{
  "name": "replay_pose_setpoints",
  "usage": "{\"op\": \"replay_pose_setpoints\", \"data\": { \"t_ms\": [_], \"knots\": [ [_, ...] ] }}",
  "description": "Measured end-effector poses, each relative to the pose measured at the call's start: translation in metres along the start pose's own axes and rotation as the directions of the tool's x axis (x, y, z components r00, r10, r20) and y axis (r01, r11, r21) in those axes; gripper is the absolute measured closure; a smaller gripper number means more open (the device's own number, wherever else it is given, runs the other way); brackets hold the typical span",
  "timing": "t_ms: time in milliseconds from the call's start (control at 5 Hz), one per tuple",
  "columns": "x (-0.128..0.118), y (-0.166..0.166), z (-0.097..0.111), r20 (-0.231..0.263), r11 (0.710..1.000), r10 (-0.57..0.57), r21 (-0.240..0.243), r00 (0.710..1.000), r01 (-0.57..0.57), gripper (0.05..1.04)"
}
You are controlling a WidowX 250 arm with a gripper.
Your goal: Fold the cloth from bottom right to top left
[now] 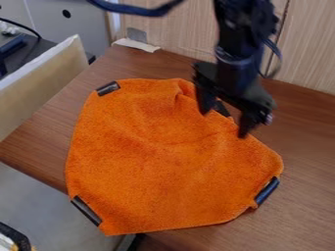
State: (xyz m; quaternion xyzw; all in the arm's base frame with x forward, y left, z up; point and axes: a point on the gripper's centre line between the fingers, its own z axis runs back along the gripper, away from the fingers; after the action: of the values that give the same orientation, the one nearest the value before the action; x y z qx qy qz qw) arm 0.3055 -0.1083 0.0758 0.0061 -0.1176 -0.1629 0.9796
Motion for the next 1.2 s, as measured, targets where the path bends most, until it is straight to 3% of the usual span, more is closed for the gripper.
{"op": "replay_pose_setpoints", "data": {
  "t_ms": [200, 400, 800, 1200],
  "knots": [
    [-0.003, -0.038, -0.015, -0.007, 0.994, -0.106, -0.026, 0.994, 0.106, 0.084],
    [-0.011, -0.060, -0.032, -0.014, 0.988, -0.134, -0.079, 0.991, 0.133, 0.084],
    [-0.027, -0.079, -0.055, -0.067, 0.978, -0.199, -0.077, 0.978, 0.194, 0.138],
    [-0.028, -0.078, -0.065, -0.071, 0.978, -0.204, -0.067, 0.976, 0.200, 0.726]
  ]
}}
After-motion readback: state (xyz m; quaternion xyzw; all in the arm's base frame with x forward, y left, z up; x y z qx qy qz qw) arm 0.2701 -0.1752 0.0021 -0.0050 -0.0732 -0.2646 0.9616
